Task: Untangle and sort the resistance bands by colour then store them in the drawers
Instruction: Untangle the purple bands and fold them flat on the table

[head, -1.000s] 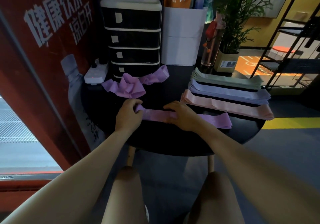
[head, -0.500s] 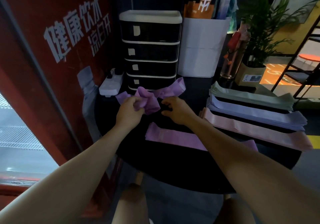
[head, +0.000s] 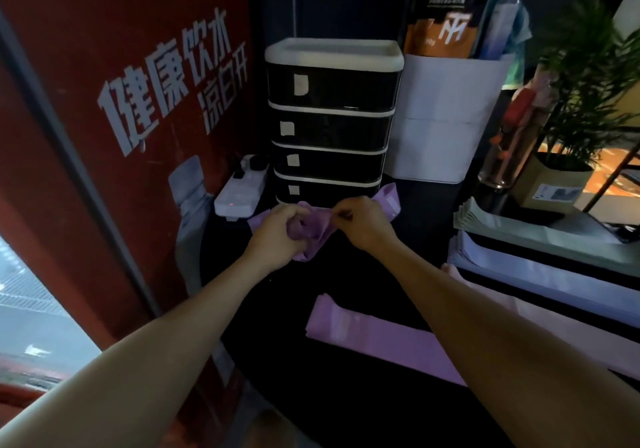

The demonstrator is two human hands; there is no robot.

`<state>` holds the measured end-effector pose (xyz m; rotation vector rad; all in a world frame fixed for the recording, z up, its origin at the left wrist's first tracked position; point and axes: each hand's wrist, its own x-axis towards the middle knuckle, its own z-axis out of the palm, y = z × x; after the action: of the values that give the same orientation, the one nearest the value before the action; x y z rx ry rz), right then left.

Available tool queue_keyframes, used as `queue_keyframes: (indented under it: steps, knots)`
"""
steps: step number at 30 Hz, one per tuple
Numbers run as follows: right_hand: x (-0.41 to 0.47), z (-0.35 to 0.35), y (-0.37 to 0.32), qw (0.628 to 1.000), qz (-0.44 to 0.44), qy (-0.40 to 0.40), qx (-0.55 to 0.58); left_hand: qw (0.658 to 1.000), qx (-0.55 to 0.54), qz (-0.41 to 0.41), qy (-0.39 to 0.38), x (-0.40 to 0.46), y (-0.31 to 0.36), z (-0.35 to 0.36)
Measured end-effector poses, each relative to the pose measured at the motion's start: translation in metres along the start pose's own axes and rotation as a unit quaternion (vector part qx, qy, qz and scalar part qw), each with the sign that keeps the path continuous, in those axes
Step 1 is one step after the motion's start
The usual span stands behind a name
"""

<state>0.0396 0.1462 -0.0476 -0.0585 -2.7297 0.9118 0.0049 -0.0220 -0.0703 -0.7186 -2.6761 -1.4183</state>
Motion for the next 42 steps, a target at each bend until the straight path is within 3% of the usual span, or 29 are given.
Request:
queue_keyframes:
  steps: [5,11,15,19,28,35,42]
  knots:
    - [0.031,-0.024,-0.017,0.997,-0.008,0.043,0.068,0.997,-0.066,0.031,0.006,0.027,0.022,-0.009]
    - [0.053,-0.059,-0.039,0.988,-0.029,0.098,0.117,0.995,0.005,0.071,0.069,0.049,0.038,-0.024]
    - [0.057,-0.084,-0.045,0.986,-0.049,0.113,0.111,0.992,0.024,0.094,0.086,0.059,0.047,-0.039]
    - [0.050,-0.105,-0.048,0.990,-0.061,0.112,0.067,0.991,-0.033,0.076,0.103,0.064,0.070,-0.053]
    - [0.036,-0.139,-0.054,0.966,-0.121,0.226,0.014,0.991,-0.062,0.119,-0.001,0.056,0.100,-0.059]
    - [0.029,-0.153,-0.054,0.956,-0.063,0.286,0.032,0.986,-0.071,0.137,-0.068,0.048,0.118,-0.060]
    - [0.023,-0.185,-0.034,0.889,0.138,0.346,0.266,0.982,0.026,0.107,-0.151,0.040,0.090,-0.067]
